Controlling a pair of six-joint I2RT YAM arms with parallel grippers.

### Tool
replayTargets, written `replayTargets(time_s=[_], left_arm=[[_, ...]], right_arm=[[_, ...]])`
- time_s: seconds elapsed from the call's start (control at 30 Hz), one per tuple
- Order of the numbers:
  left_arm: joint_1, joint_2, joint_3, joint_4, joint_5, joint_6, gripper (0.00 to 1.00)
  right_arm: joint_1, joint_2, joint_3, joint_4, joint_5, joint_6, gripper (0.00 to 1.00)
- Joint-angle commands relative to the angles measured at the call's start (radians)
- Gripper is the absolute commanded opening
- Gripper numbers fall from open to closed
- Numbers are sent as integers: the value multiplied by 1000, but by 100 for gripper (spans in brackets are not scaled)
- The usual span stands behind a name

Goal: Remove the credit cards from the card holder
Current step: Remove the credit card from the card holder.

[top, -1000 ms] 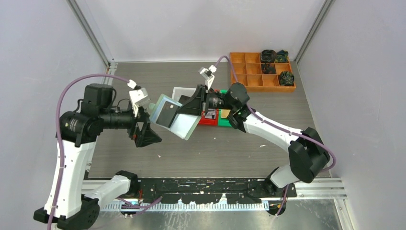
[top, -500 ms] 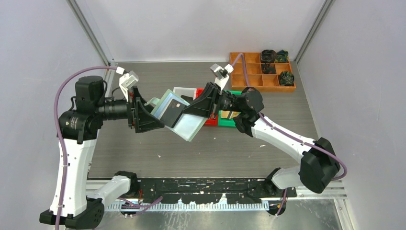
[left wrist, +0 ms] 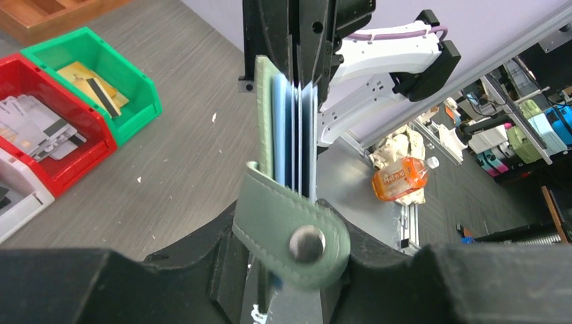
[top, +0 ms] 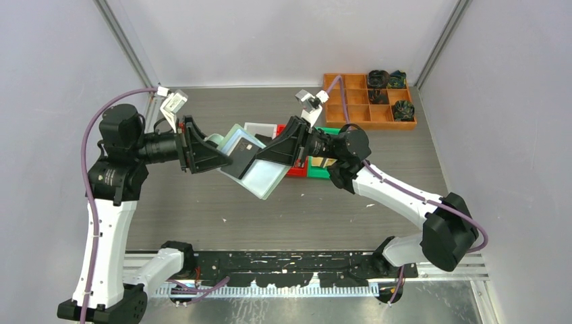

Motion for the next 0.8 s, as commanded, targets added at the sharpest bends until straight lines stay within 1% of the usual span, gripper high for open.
replayTargets(time_s=[0.0, 0.1, 0.17, 0.33, 0.4, 0.43, 0.6, 0.67, 0.7, 0.77], left_arm=[[10, -6, 2, 132, 21, -86, 39], [9, -10, -1, 147, 21, -98, 41], [9, -13, -5, 147, 25, -91, 41], [10, -21, -6, 73, 14, -16, 30], [10, -22, -9, 38, 11, 16, 30], [10, -22, -13, 28, 13, 28, 32], [9, -27, -27, 23, 52, 27, 51], [10, -23, -28, 21, 71, 17, 53], [10, -22, -29, 23, 80, 12, 51], [10, -20, -30, 32, 92, -6, 40]], right_arm=[[25, 8, 29, 76, 20, 1, 1], [35, 13, 32, 57, 25, -13, 1], [40, 12, 33, 48, 31, -21, 1], [41, 17, 49, 25, 44, -28, 1], [44, 20, 58, 23, 51, -25, 1], [44, 25, 63, 23, 54, -23, 1], [56, 43, 80, 23, 51, -15, 1], [60, 47, 83, 23, 50, -16, 1], [61, 49, 85, 23, 48, -18, 1], [63, 49, 86, 21, 50, -18, 1]])
